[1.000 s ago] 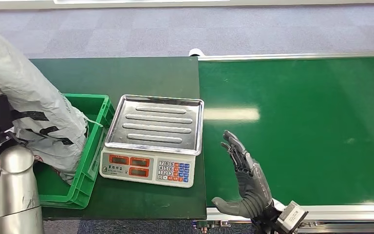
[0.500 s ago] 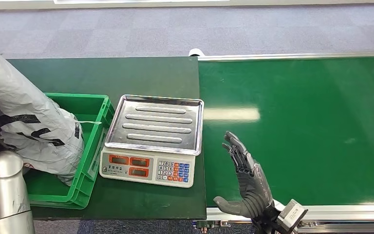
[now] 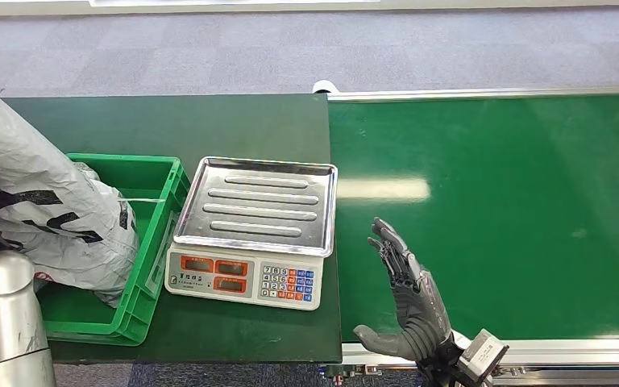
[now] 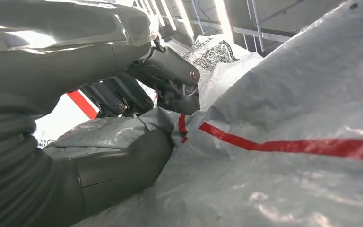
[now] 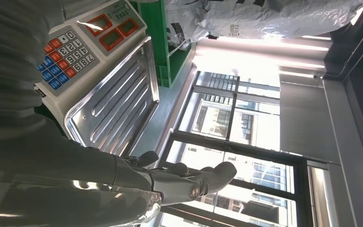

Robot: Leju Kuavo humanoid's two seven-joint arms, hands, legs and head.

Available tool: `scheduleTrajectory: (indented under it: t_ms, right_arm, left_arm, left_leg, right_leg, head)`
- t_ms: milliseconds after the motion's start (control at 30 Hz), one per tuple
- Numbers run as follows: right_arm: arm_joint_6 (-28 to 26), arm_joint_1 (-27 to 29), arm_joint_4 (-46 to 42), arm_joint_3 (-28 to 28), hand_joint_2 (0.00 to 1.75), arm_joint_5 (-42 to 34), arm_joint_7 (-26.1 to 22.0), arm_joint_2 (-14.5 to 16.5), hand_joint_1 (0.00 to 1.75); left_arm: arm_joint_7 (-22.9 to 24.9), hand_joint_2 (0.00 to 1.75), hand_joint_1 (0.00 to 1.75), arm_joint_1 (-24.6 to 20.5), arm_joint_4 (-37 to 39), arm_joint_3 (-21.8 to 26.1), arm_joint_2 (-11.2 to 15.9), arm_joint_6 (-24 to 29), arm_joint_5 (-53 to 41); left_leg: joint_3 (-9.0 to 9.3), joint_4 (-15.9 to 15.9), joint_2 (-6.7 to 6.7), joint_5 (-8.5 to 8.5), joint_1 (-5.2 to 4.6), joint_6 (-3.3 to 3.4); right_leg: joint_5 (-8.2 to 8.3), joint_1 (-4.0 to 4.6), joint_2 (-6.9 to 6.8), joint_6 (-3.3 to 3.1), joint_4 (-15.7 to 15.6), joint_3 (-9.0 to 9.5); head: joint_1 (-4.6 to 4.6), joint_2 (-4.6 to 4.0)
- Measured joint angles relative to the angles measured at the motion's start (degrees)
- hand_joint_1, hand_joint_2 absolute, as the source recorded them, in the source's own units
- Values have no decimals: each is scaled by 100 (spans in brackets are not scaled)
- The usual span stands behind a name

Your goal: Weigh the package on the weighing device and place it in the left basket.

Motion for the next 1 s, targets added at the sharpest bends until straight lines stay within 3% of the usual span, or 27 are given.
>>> scheduleTrajectory:
  t_ms: [200, 267, 600, 1000]
  right_arm:
    - [0, -3, 19, -2, 175, -38, 0, -5, 0]
    - [0, -7, 29, -2, 175, -55, 0, -7, 0]
    - [30, -8, 69, -13, 175, -96, 72, -5, 0]
    - [70, 6, 136, -64, 175, -96, 132, 42, 0]
  left_arm:
    - [-591, 175, 175, 0, -74, 101, -7, 0, 480]
    - [-562, 175, 174, 2, -122, 144, 2, -27, 424]
    - [2179, 175, 175, -35, 563, -135, 520, -1619, -2911]
    - [2582, 175, 175, -137, 1325, -314, 906, -2218, -3532]
  left_leg:
    - [0, 0, 1, 0, 0, 0]
    - [0, 0, 2, 0, 0, 0]
    - [6, 0, 9, 0, 0, 0]
    - [6, 0, 6, 0, 0, -1]
  right_leg:
    - [0, 0, 0, 0, 0, 0]
    - [0, 0, 0, 0, 0, 0]
    - [2, 0, 3, -2, 0, 0]
    - [1, 0, 2, -2, 0, 1]
  head:
    - [1, 0]
    - [1, 0]
    - [1, 0]
    - [1, 0]
